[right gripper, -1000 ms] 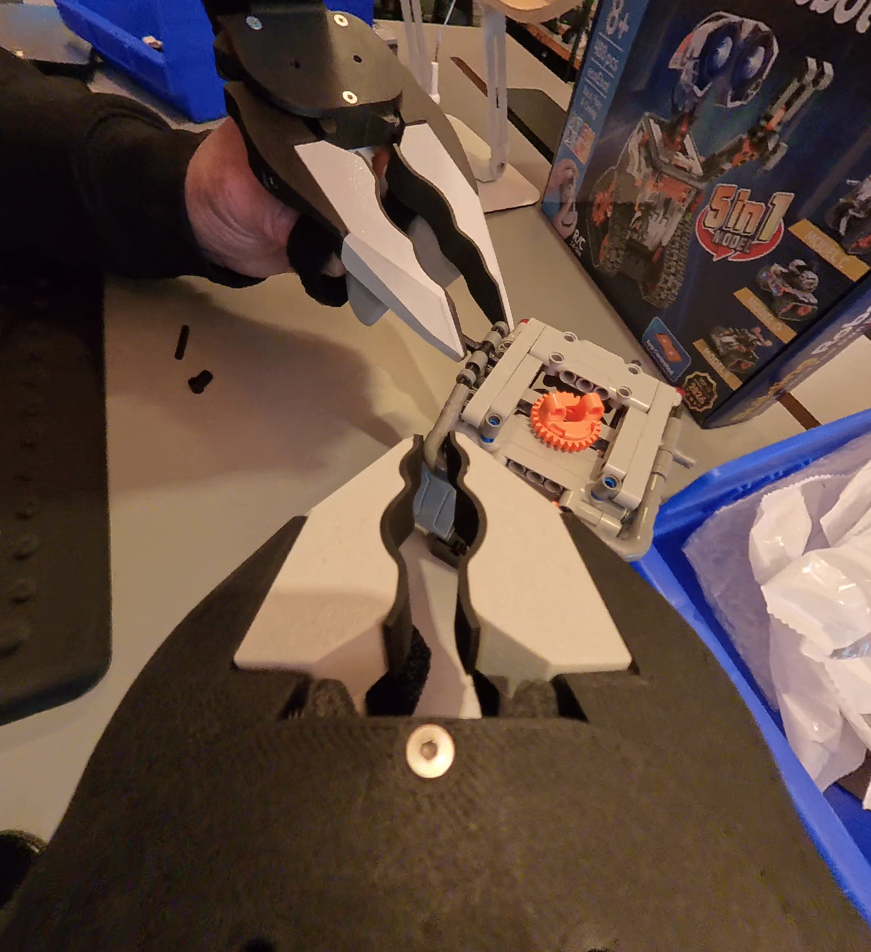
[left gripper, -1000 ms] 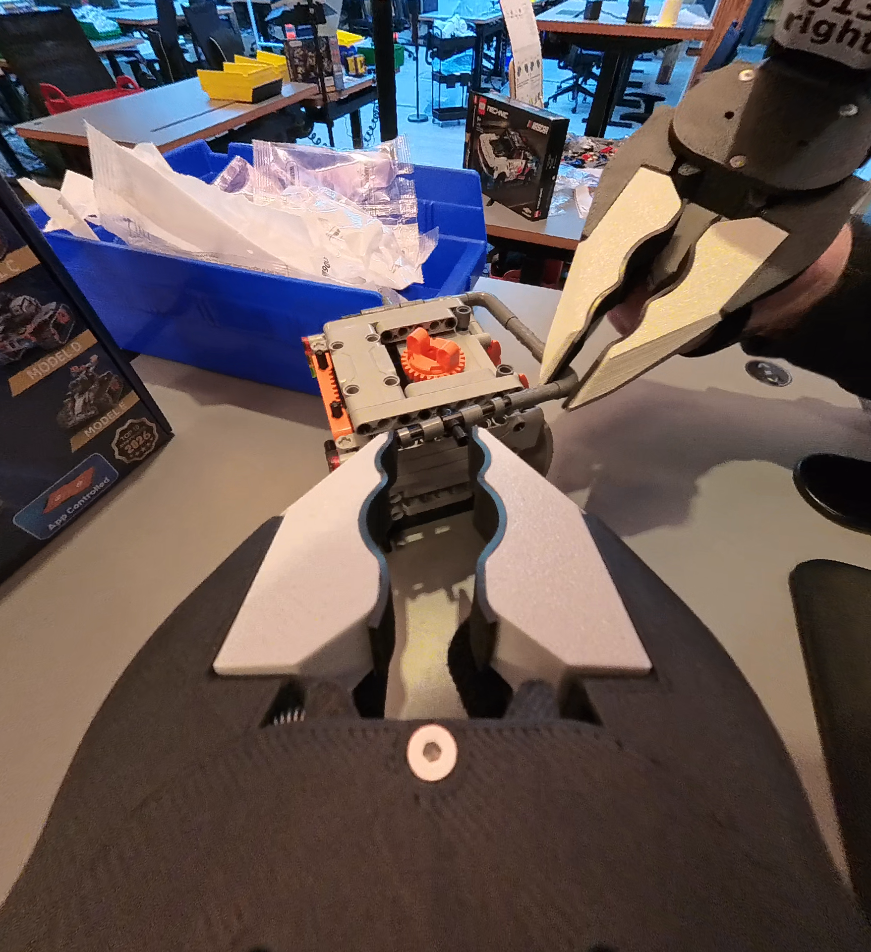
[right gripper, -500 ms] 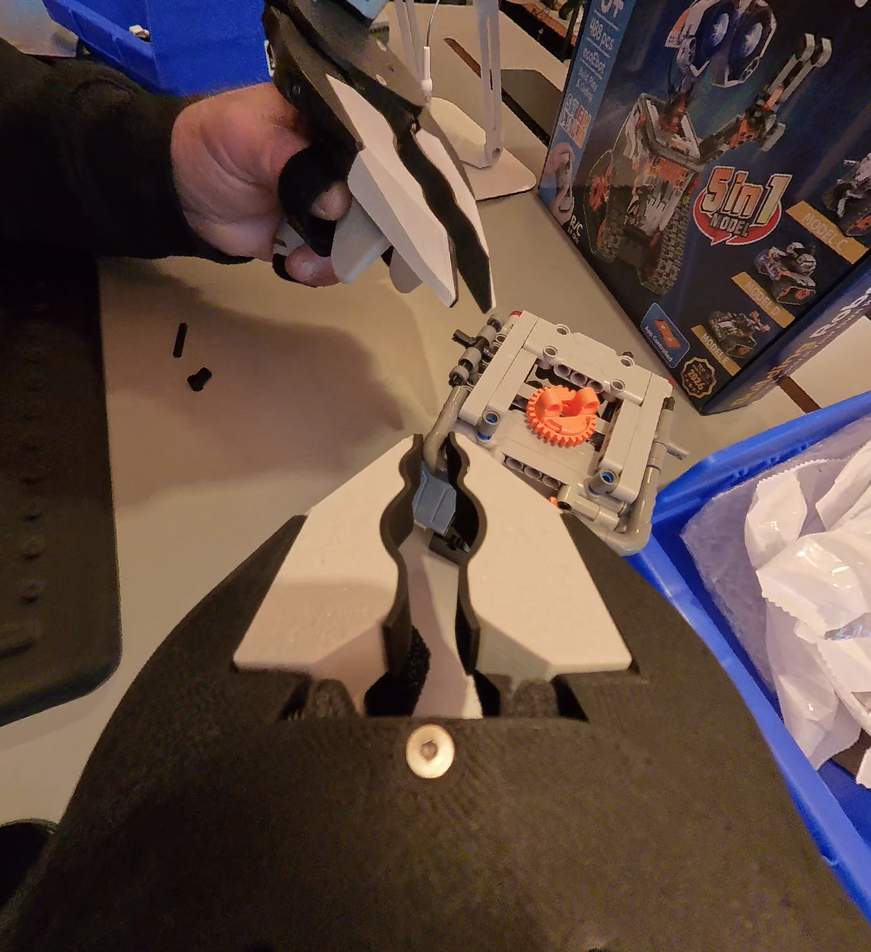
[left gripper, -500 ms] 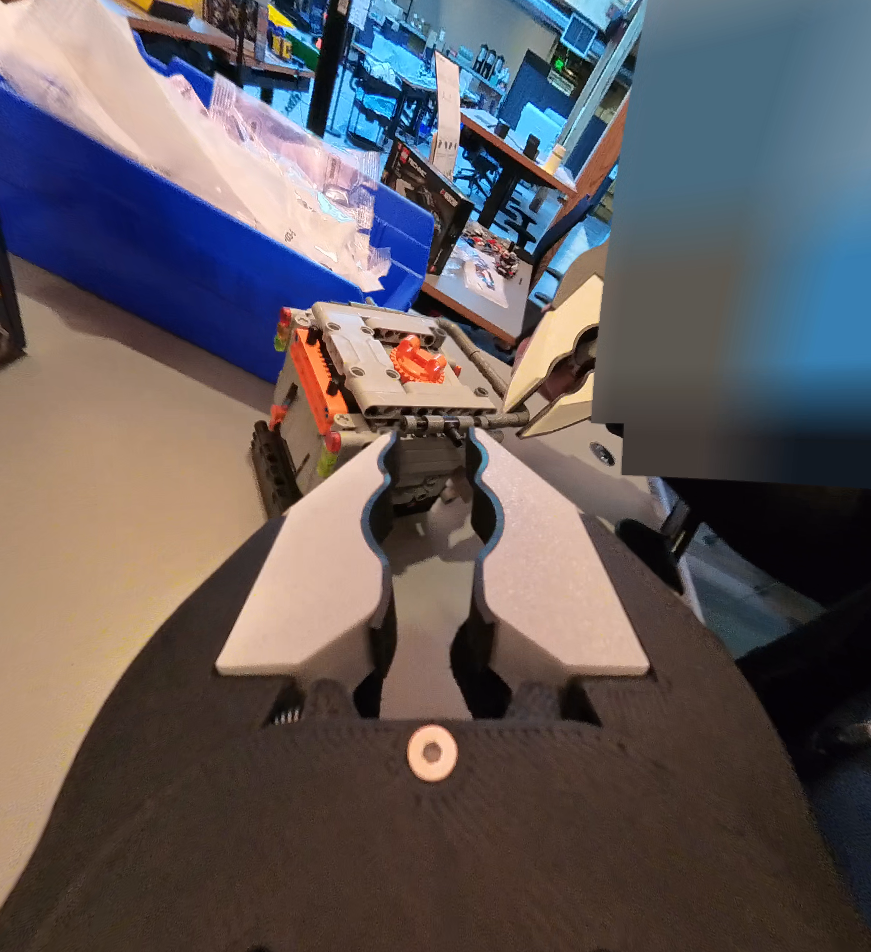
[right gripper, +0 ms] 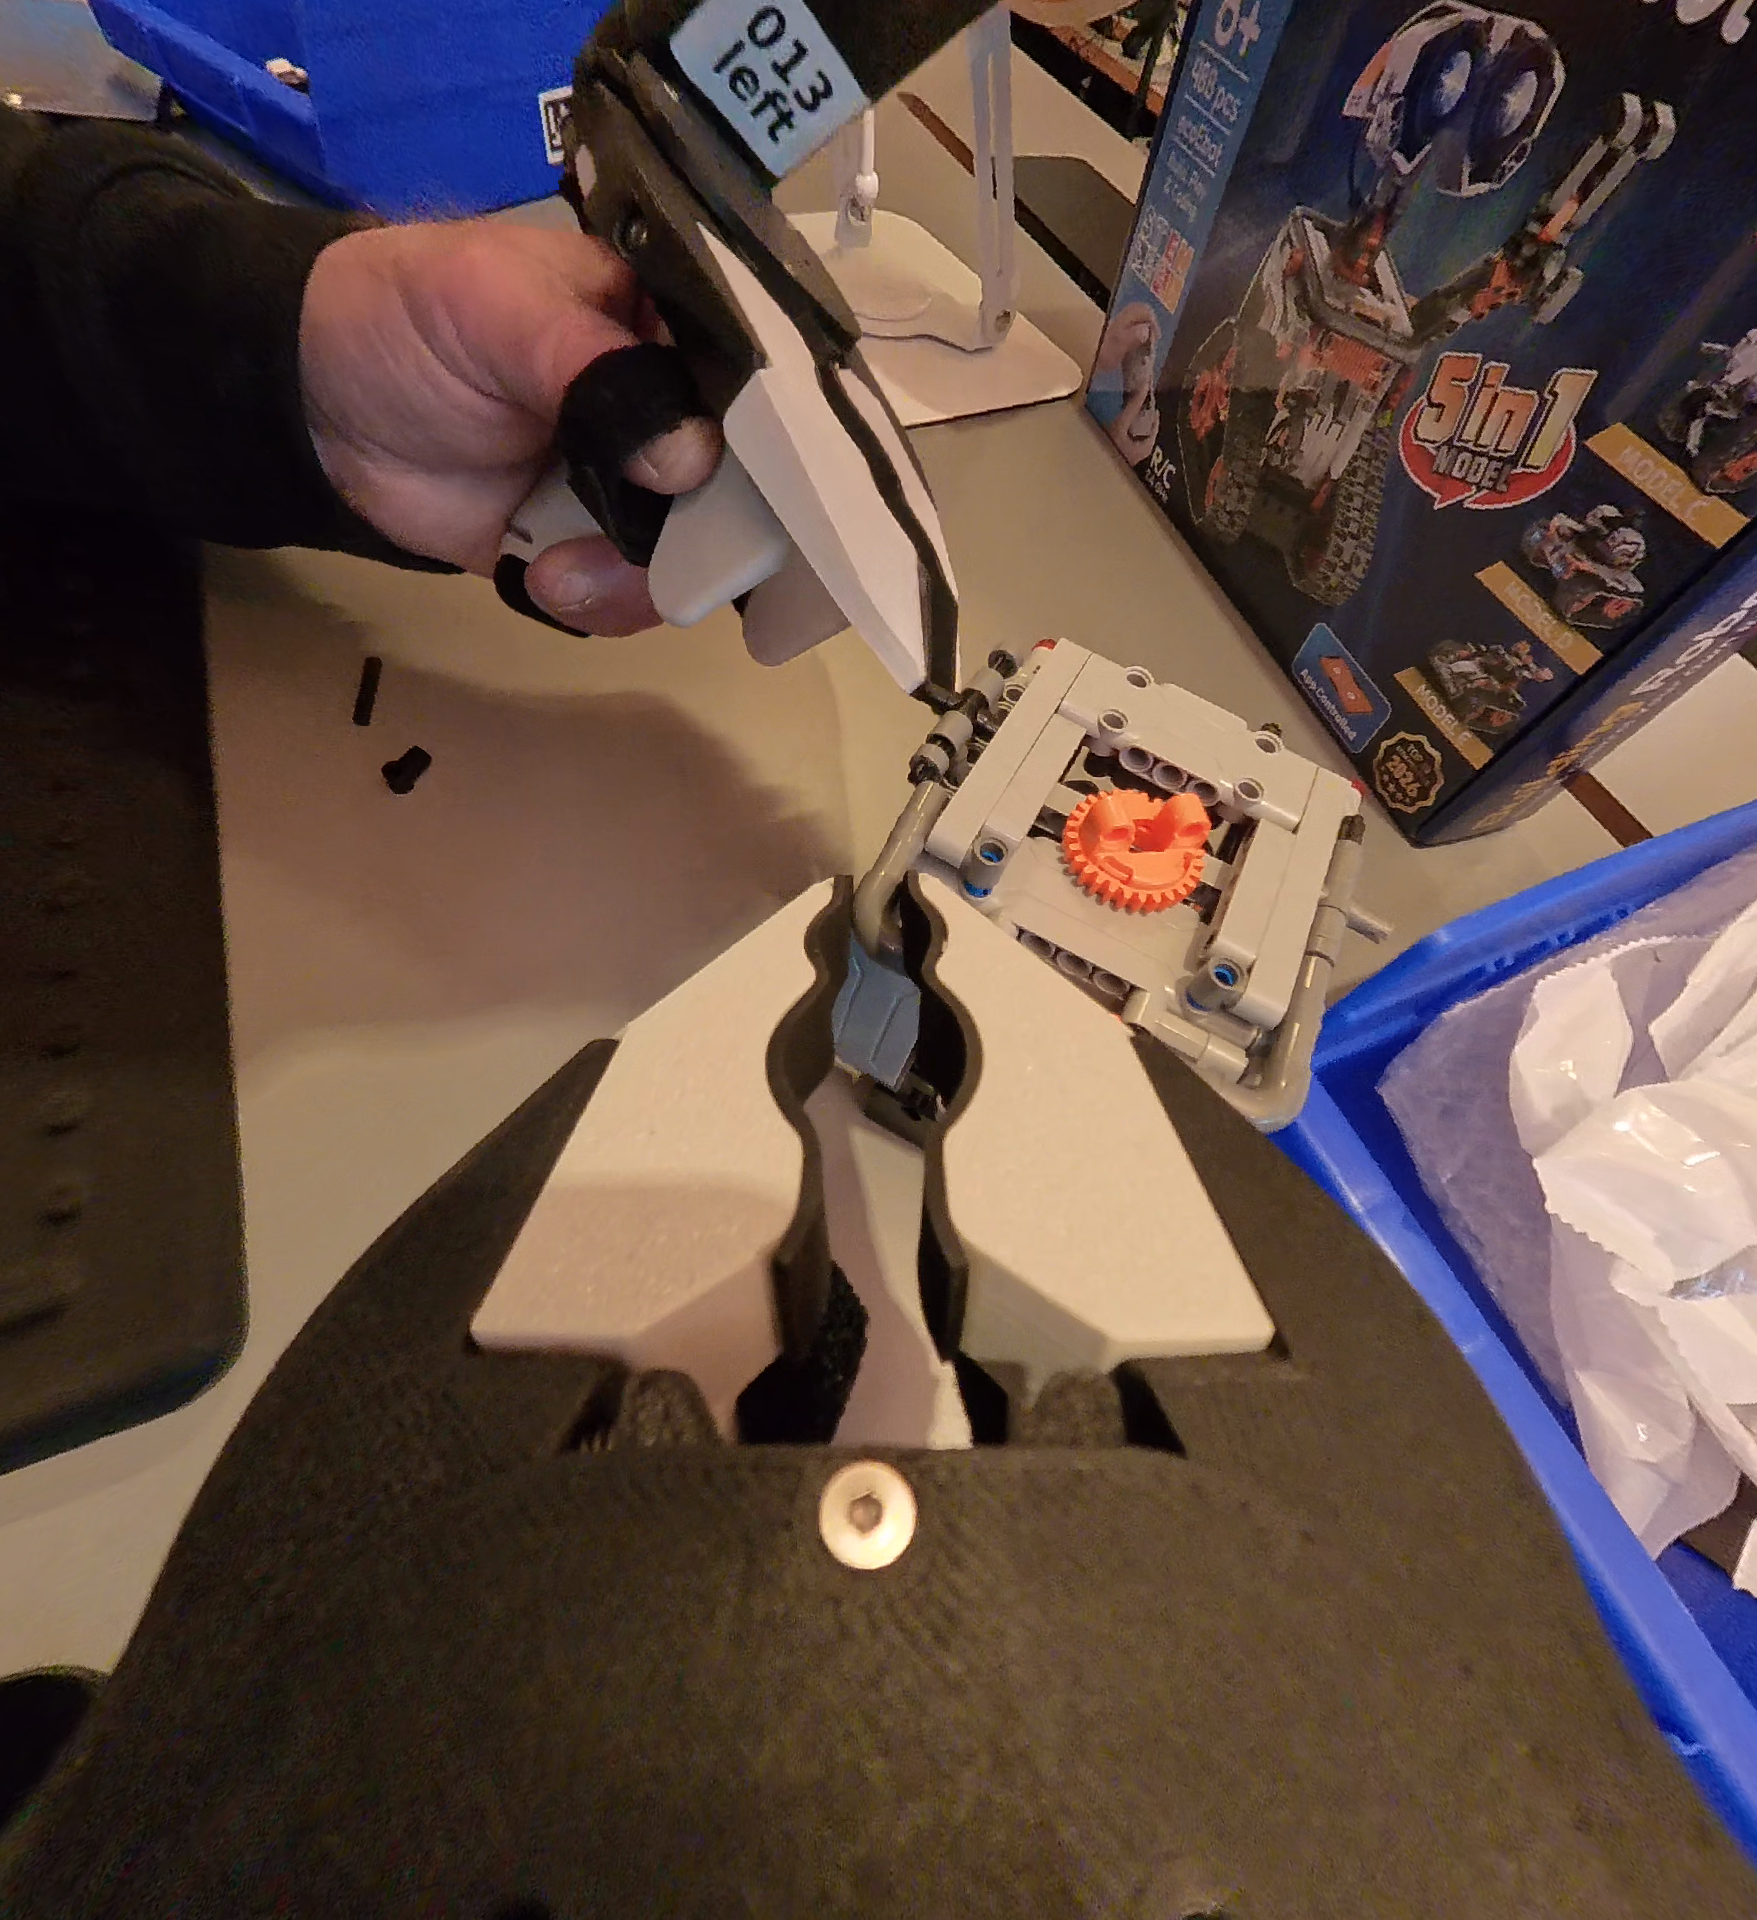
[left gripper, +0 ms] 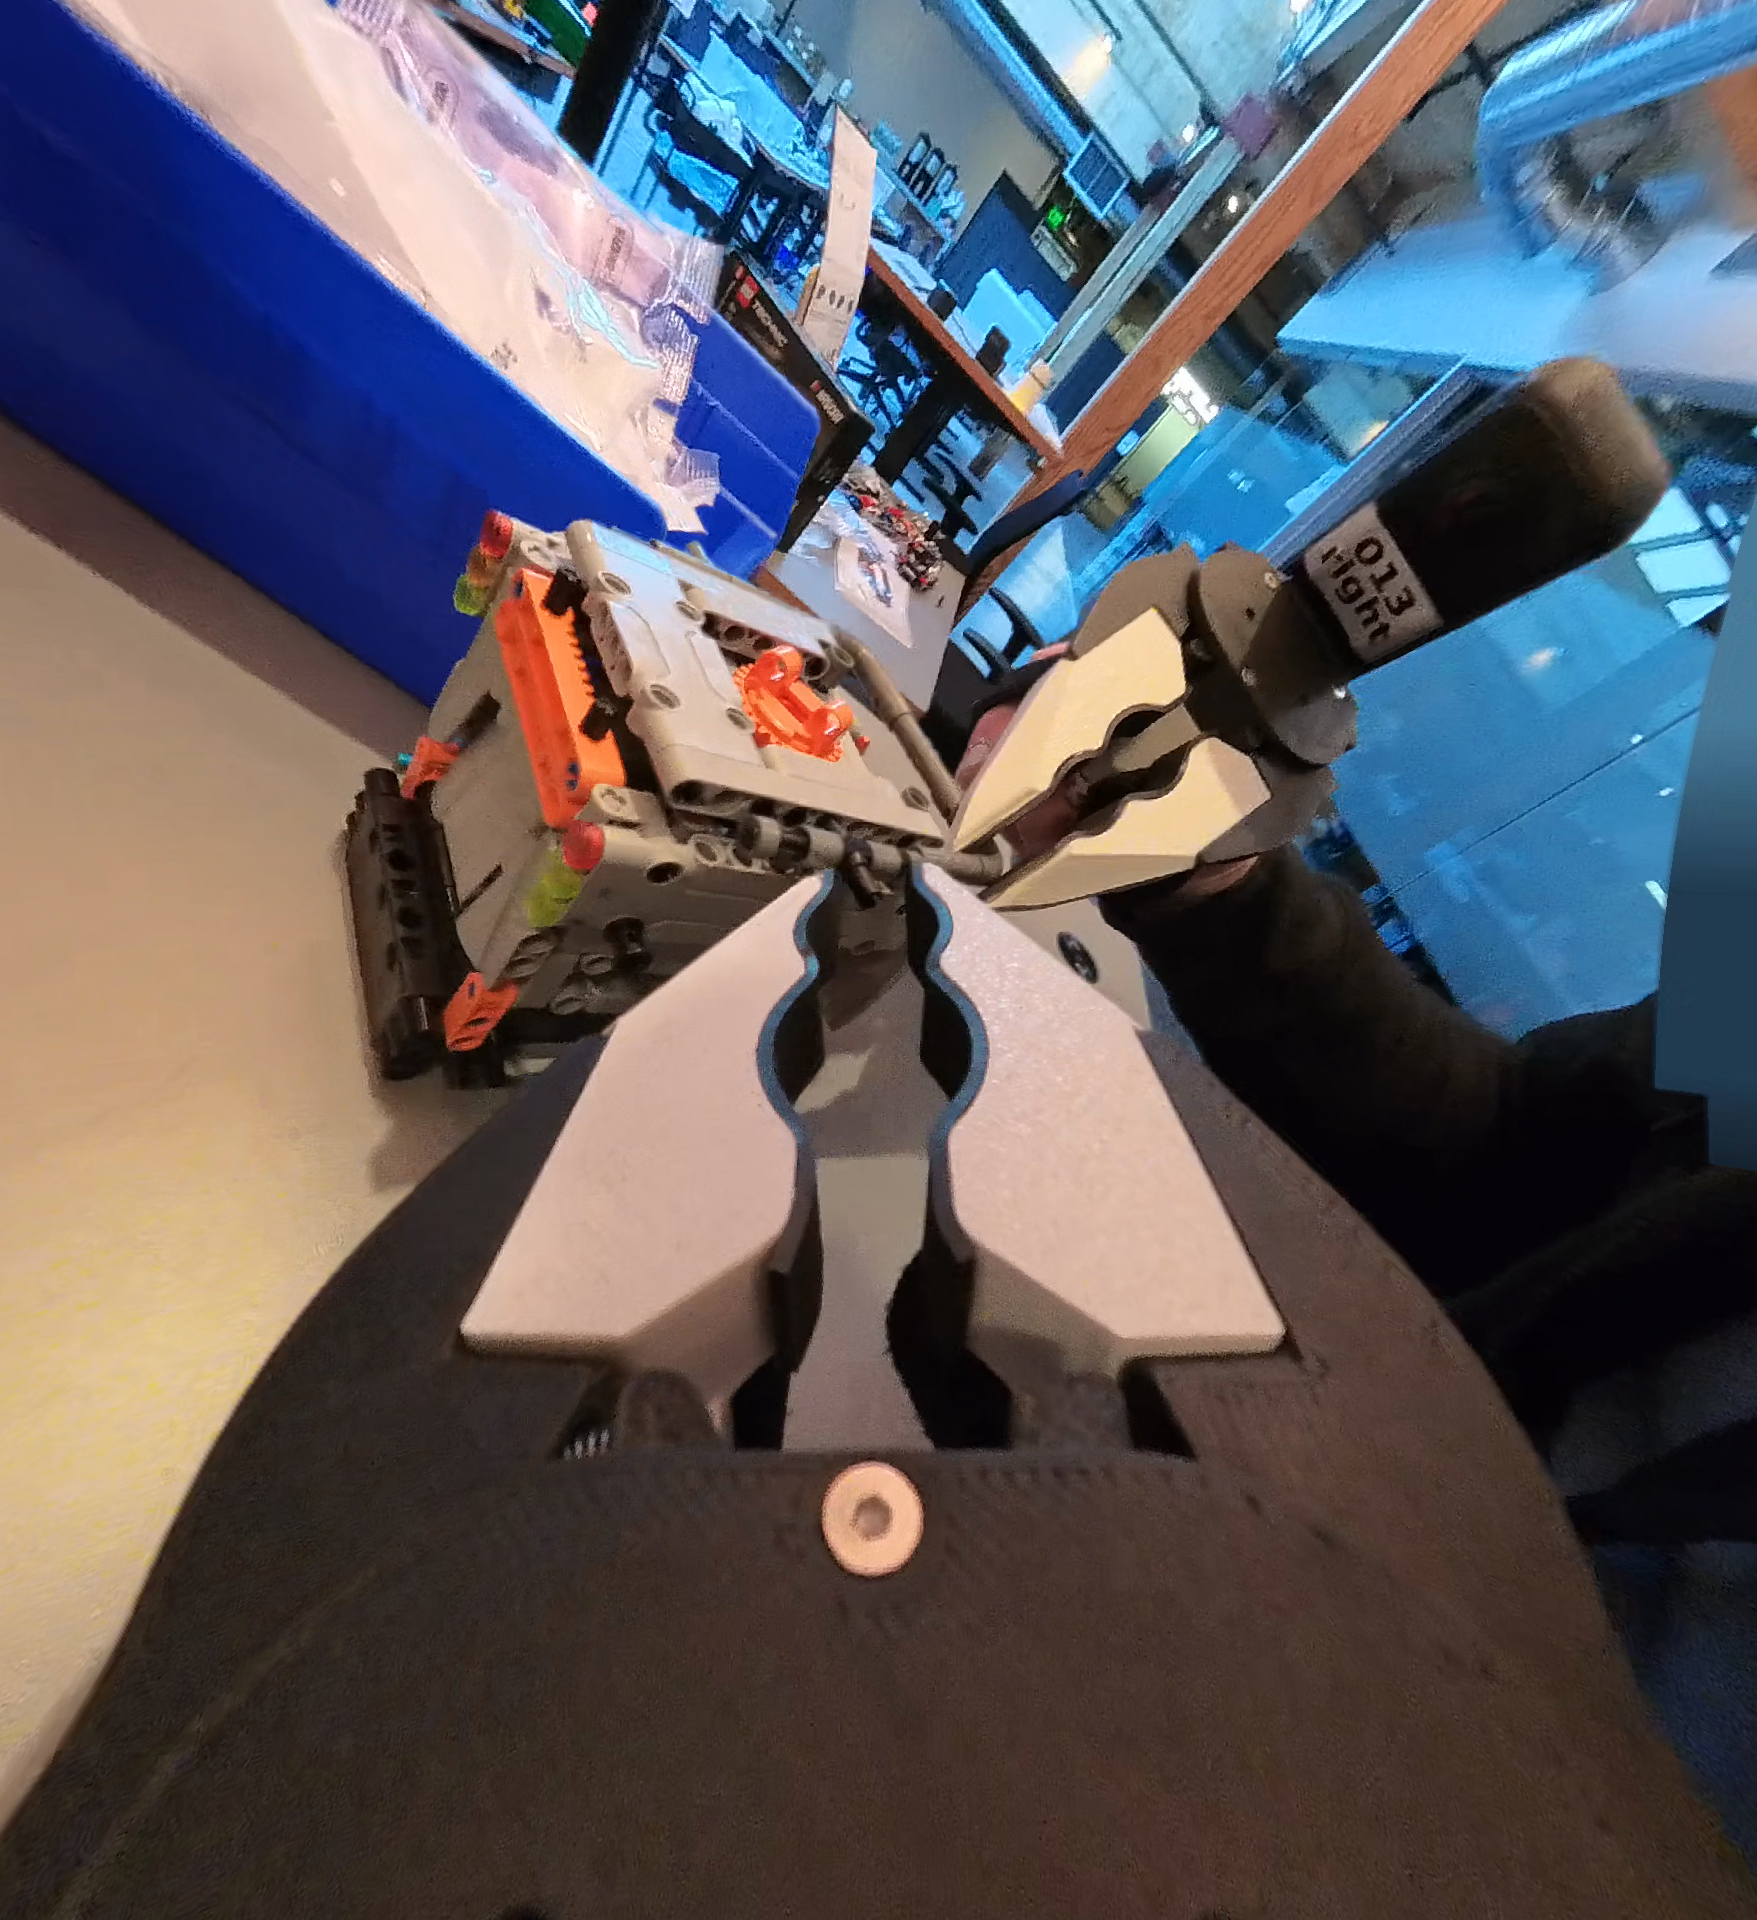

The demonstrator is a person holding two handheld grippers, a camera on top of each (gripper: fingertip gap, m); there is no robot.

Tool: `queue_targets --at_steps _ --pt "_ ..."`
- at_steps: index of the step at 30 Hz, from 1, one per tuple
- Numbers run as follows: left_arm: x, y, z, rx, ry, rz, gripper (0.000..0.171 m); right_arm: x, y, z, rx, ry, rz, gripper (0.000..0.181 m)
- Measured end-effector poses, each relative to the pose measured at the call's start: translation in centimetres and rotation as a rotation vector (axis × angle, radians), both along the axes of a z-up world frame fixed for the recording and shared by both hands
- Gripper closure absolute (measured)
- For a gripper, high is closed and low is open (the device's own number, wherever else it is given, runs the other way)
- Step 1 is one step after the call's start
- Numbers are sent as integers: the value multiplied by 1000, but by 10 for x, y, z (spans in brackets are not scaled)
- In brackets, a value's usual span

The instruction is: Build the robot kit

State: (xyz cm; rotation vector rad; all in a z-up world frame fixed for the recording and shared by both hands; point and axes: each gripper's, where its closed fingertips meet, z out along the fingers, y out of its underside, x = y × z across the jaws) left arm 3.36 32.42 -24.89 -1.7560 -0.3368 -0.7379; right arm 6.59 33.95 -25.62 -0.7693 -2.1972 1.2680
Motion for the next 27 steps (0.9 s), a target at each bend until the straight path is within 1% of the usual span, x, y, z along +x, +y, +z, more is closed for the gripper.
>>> queue_targets --at_steps 2,10,14,17,19,20,24,25,27 --pt "1 0 -2 3 -38 -9 168 0 1 1 -8 0 0 175" --pt "3 2 -4 49 -112 -19 170 2 1 0 -11 -8 5 175" --pt "3 1 -2 49 -37 -4 168 3 2 1 -19 -6 9 175" --pt "-7 -6 9 81 40 46 157 4 1 1 -17 -5 18 175" --pt "-16 -9 7 48 119 81 157 5 0 1 -20 -5 28 175" --pt "-17 -9 3 17 130 76 157 6 -1 1 -21 -5 33 175" --pt "-15 -6 0 -19 0 56 155 7 -2 2 -22 -5 49 175" --pt "-15 -6 -1 -27 -33 57 159 7 -3 2 -23 -4 52 175" --pt "-13 -5 -1 -27 -98 51 161 8 -4 2 -23 -2 56 175"
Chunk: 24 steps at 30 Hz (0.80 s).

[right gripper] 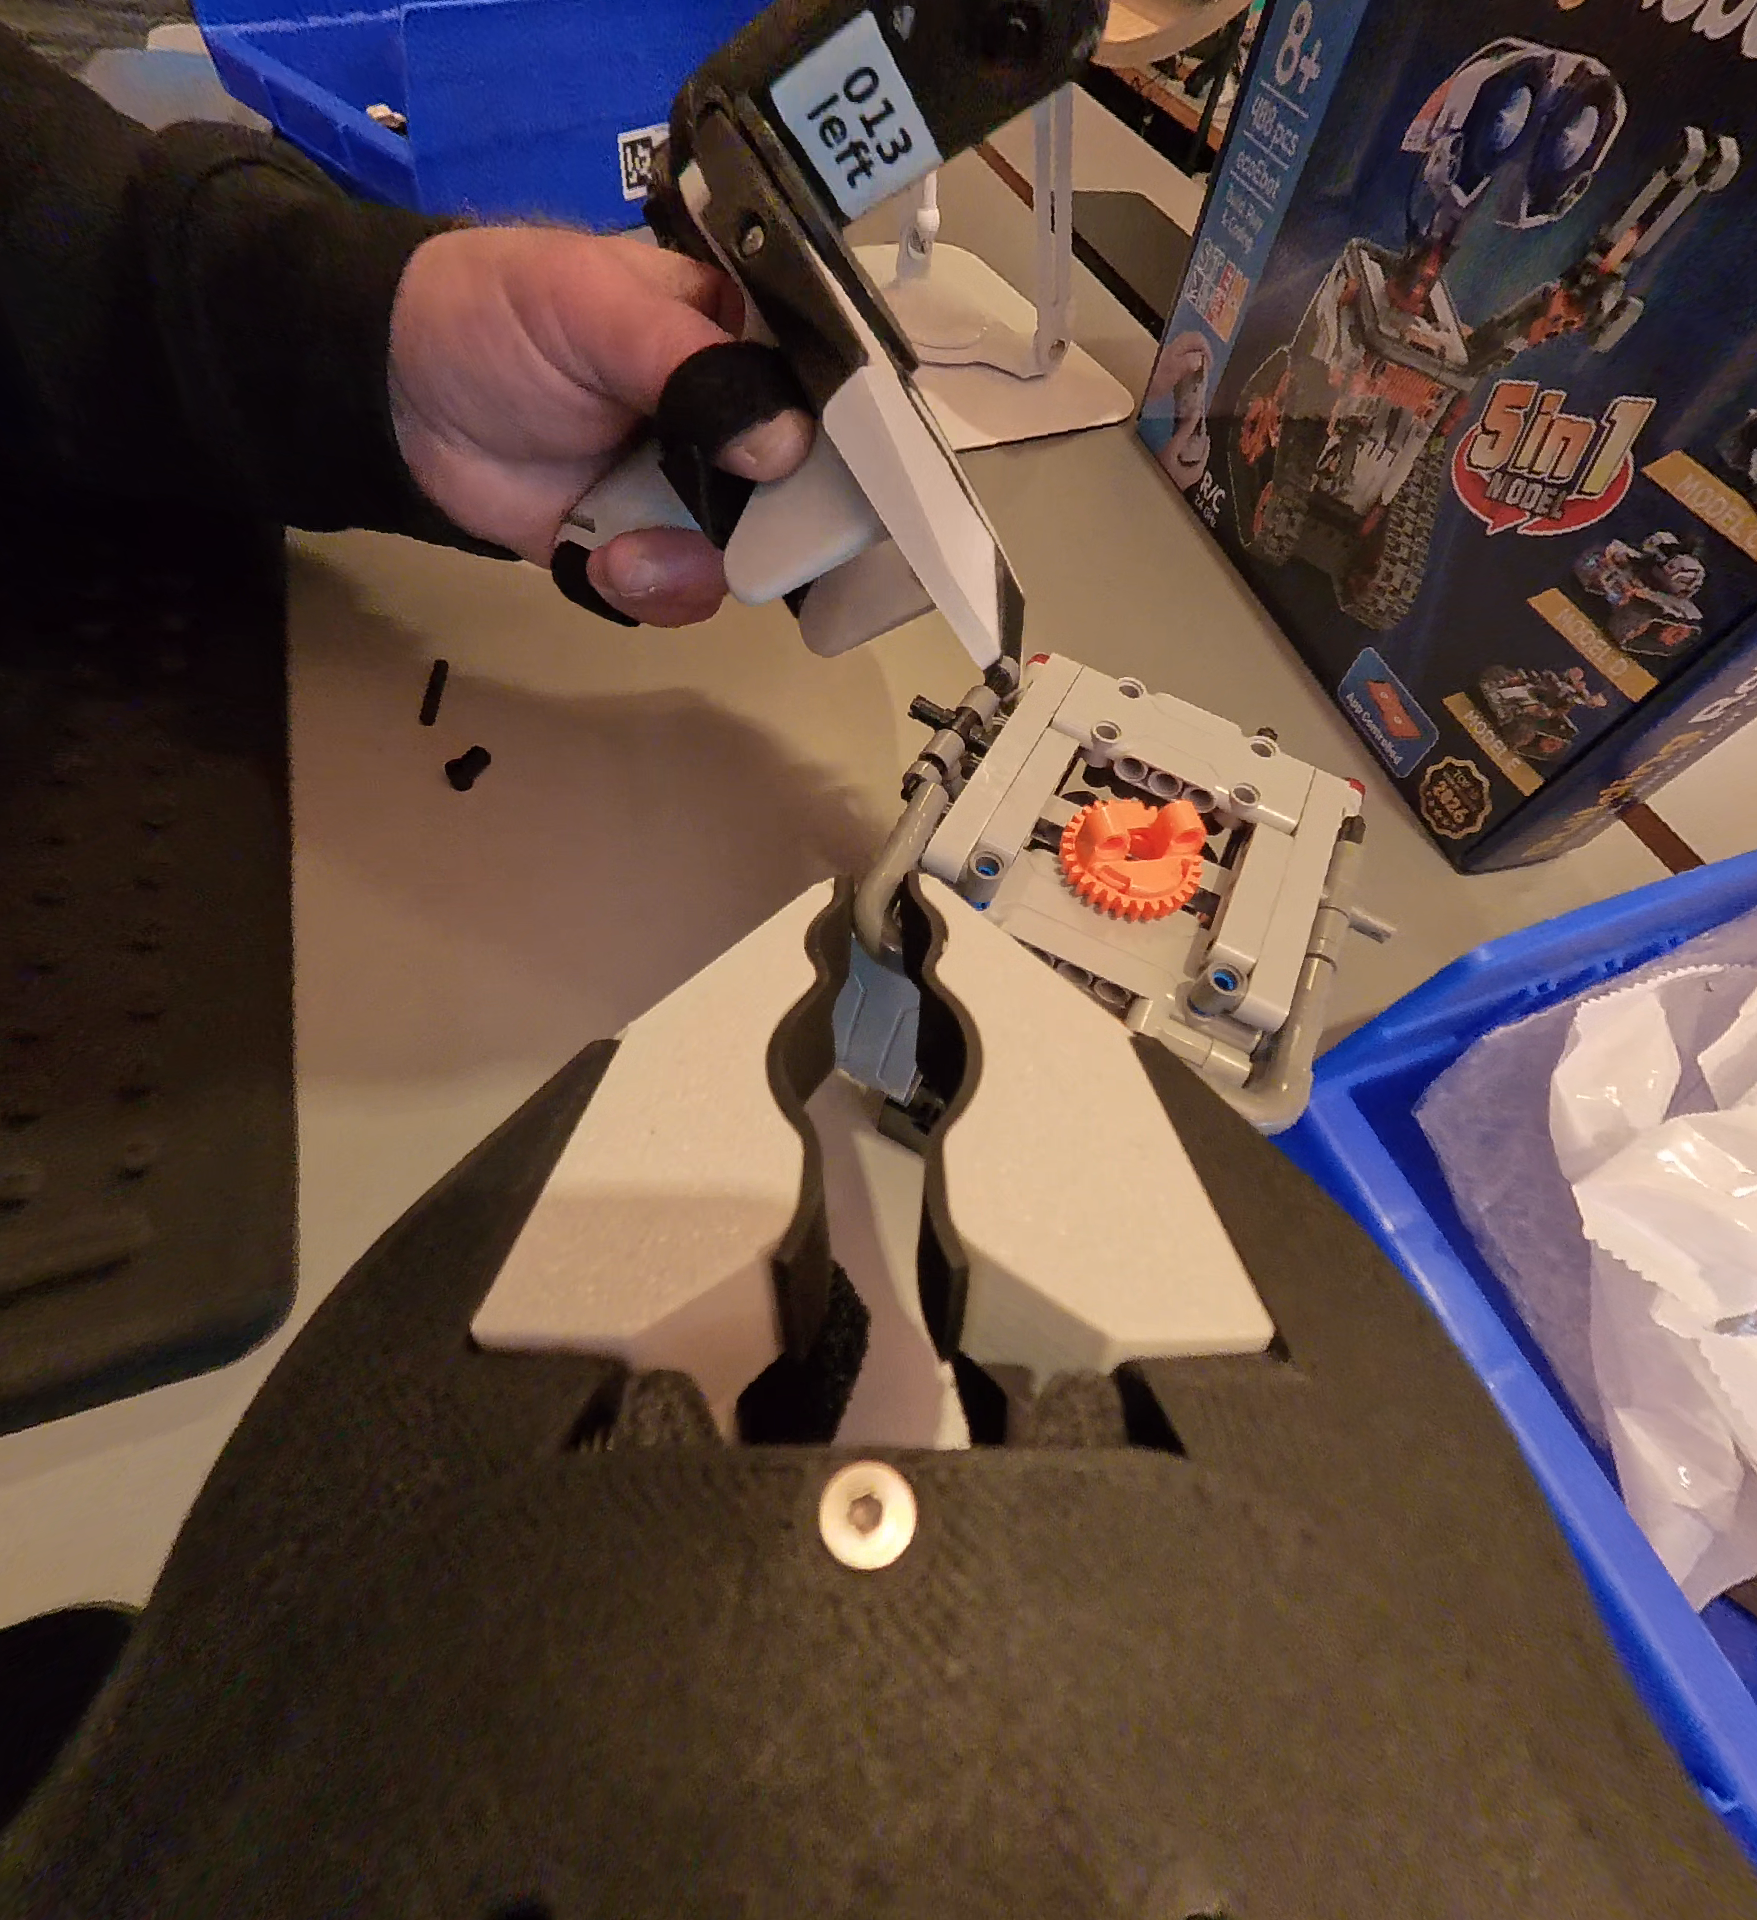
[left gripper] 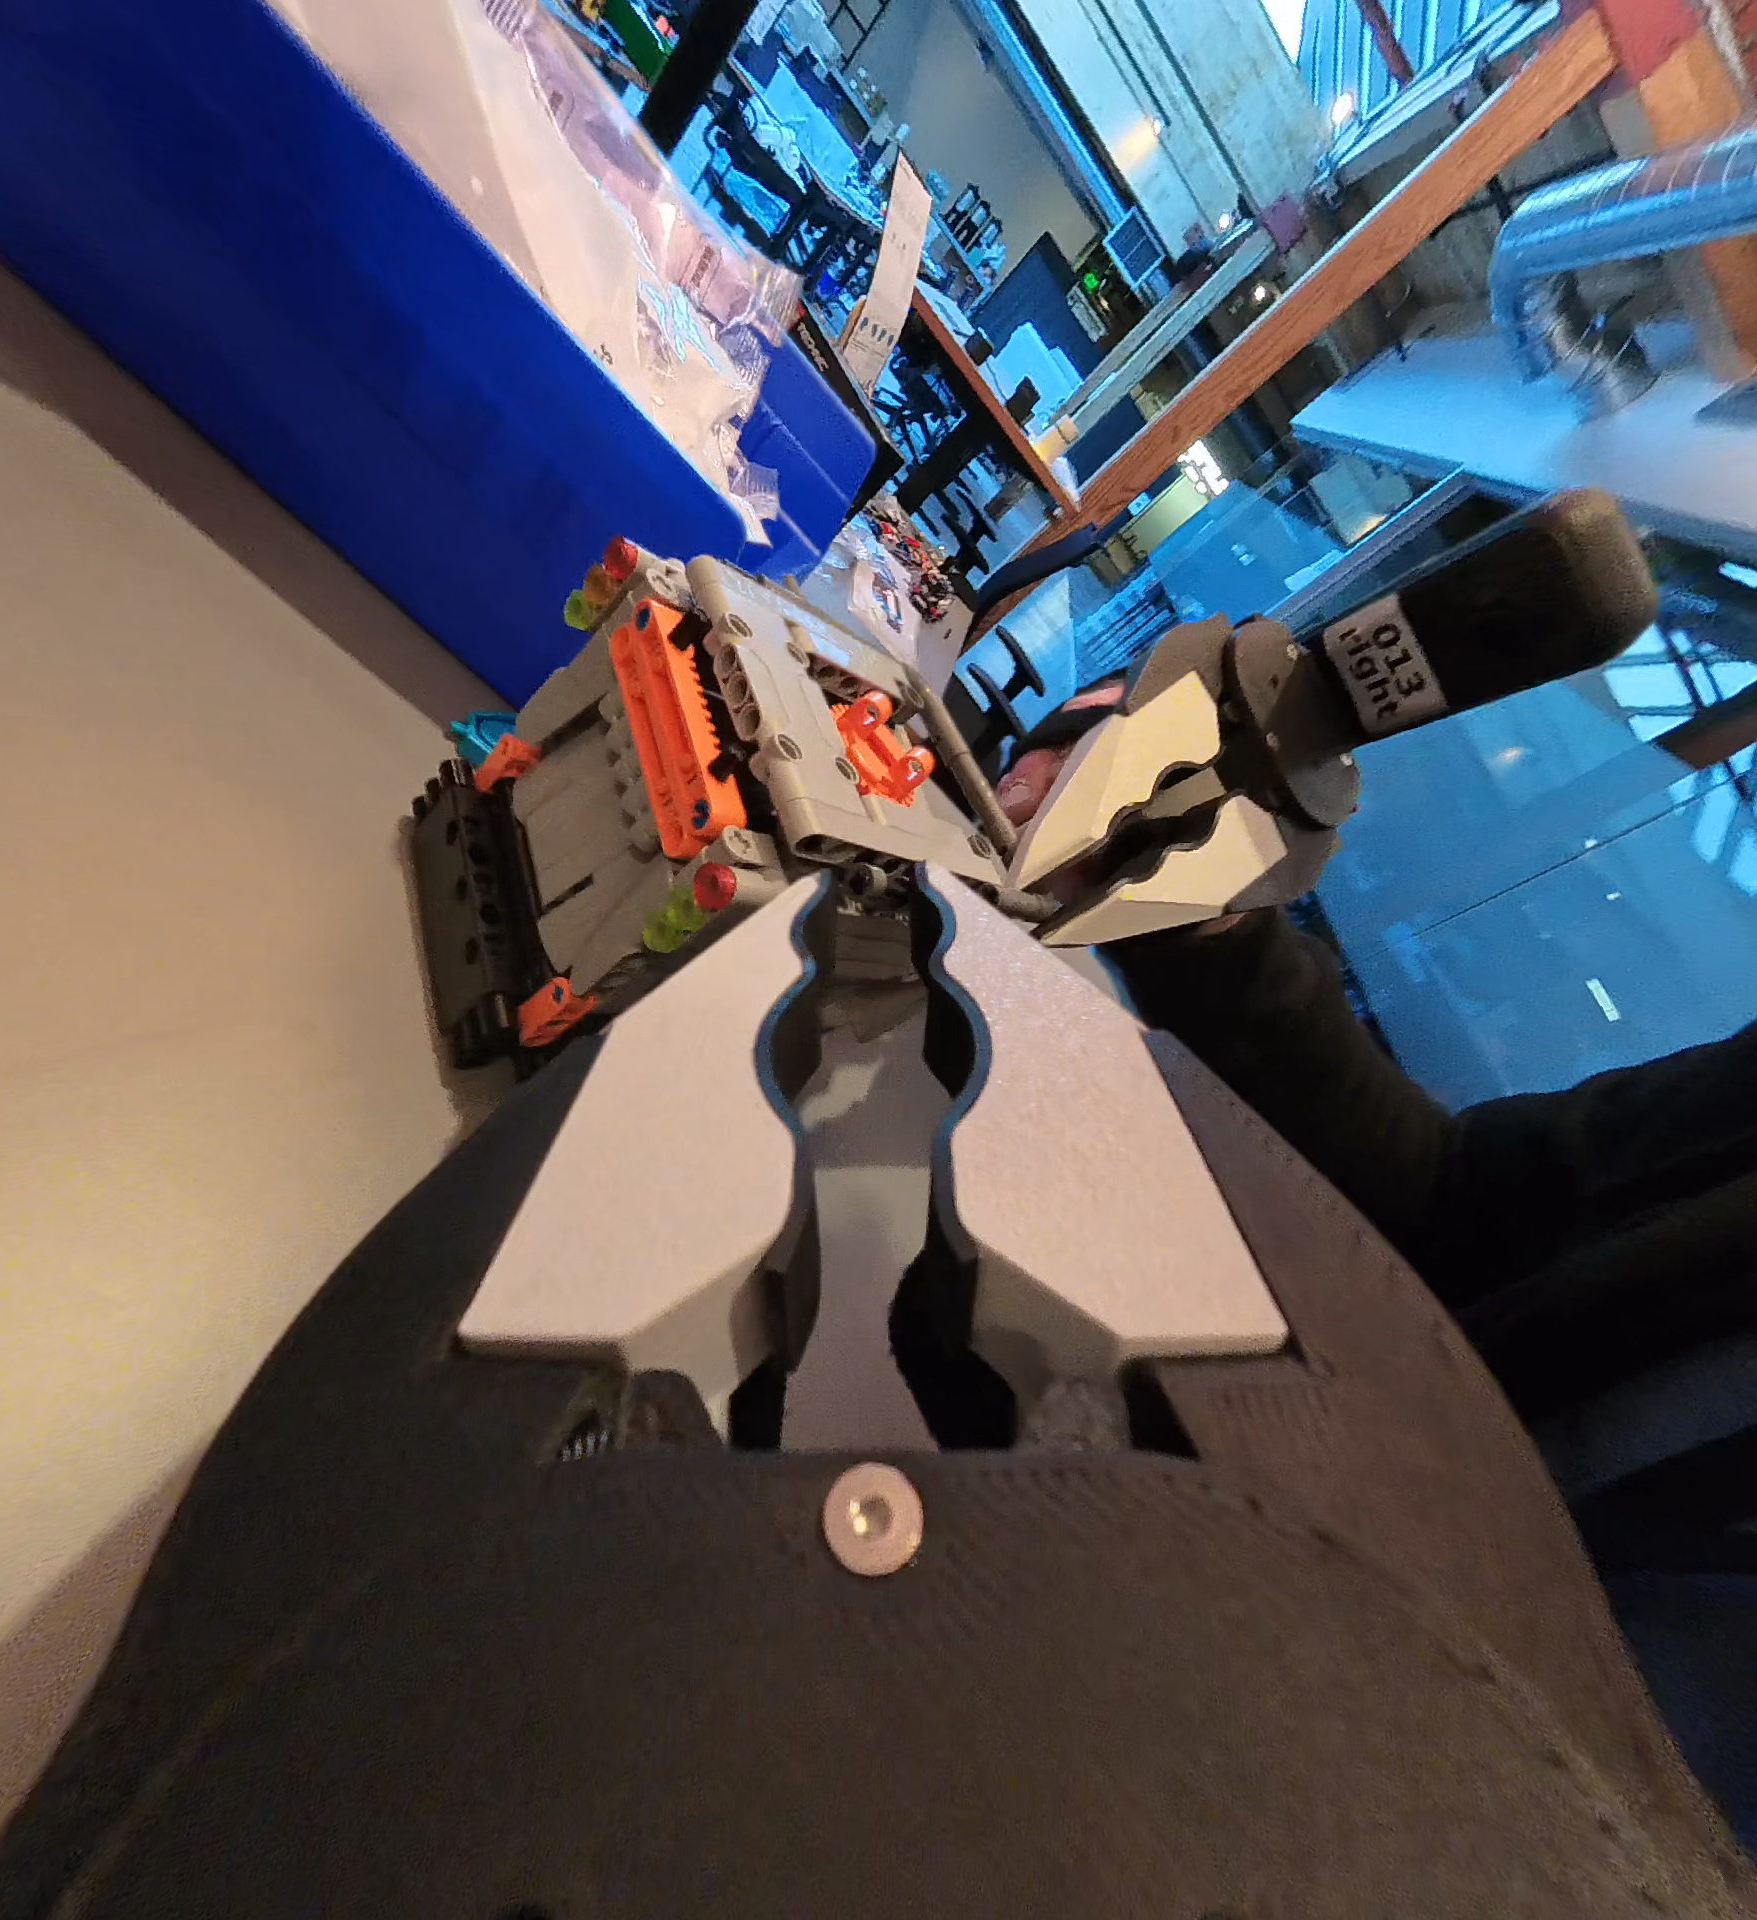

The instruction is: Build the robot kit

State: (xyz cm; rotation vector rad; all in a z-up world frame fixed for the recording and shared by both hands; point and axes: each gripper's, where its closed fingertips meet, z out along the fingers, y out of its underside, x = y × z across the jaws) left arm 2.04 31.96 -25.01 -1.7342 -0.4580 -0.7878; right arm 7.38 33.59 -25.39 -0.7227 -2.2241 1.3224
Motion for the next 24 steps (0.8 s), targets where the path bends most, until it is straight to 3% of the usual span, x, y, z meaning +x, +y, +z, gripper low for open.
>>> queue_targets --at_steps 4,8,24 --pt "2 1 0 5 -104 -8 167 1 -1 0 0 0 6 175" --pt "3 3 2 29 -112 -25 167 1 0 0 -9 -5 6 175" --pt "17 -6 0 243 386 -102 167 10 3 -3 -41 -78 61 175"
